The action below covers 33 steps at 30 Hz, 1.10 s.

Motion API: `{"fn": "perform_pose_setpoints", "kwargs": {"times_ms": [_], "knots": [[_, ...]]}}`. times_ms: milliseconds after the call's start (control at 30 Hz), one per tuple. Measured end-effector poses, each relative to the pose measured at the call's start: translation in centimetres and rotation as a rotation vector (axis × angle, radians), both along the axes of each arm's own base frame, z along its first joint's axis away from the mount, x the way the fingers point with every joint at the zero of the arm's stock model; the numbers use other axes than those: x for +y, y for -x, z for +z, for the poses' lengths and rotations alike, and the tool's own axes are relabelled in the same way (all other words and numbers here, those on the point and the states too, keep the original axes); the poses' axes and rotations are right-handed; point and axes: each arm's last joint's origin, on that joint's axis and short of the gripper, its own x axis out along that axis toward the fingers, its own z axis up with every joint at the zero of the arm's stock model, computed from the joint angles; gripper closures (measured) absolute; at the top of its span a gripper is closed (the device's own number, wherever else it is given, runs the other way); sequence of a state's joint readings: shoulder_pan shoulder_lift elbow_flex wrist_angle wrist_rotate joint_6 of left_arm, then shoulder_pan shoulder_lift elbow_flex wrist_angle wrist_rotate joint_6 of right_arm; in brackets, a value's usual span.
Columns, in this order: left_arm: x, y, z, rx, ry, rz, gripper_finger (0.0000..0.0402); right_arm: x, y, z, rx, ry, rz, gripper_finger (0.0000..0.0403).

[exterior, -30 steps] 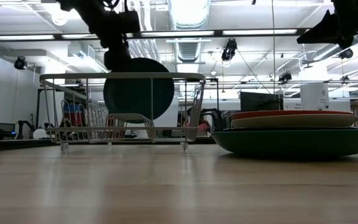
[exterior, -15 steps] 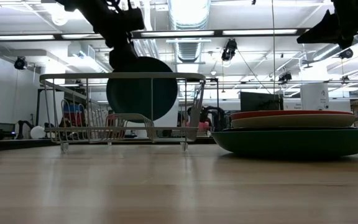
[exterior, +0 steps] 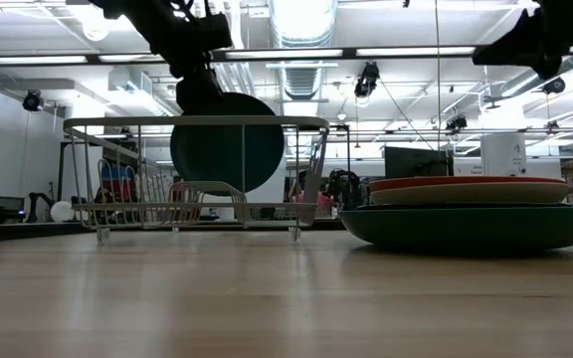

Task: Sort dishes
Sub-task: Put the dark green plate into the dish rack

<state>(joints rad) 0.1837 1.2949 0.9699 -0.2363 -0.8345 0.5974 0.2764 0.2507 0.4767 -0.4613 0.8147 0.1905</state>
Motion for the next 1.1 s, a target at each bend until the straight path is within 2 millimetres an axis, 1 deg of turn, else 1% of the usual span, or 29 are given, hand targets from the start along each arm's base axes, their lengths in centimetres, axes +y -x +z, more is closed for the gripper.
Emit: {"fn": "perform_pose_setpoints", "kwargs": {"times_ms": [67, 167, 333, 533, 667, 833, 1100], "knots": [[0.0, 0.0, 0.0, -0.015, 0.010, 0.000, 0.0271, 0.2, -0.6, 0.2, -0.002, 0.009, 0.012, 0.0401], [-0.1, 0.0, 0.0, -0.021, 0.014, 0.000, 0.0271, 0.5, -1.7, 0.2, 0.029, 0.043, 0.019, 0.0387], [-0.1, 0.1, -0.2, 0.006, 0.025, -0.004, 0.0271, 1.1, -3.9, 0.4, 0.053, 0.074, 0.024, 0.0344], [-0.3, 0.6, -0.6, 0.044, 0.033, 0.041, 0.0271, 1.6, -5.5, 1.1, 0.098, 0.086, 0.023, 0.0299], [-0.9, 1.0, -0.9, 0.112, -0.007, 0.094, 0.0271, 1.8, -6.2, 1.0, 0.126, 0.093, 0.023, 0.0279], [-1.1, 1.7, -1.4, 0.189, -0.053, 0.167, 0.0271, 1.8, -6.4, 0.8, 0.134, 0.089, 0.020, 0.0264], [-1.2, 2.7, -1.2, 0.216, -0.063, 0.199, 0.0271, 1.8, -6.3, 0.9, 0.128, 0.087, 0.019, 0.0251]]}}
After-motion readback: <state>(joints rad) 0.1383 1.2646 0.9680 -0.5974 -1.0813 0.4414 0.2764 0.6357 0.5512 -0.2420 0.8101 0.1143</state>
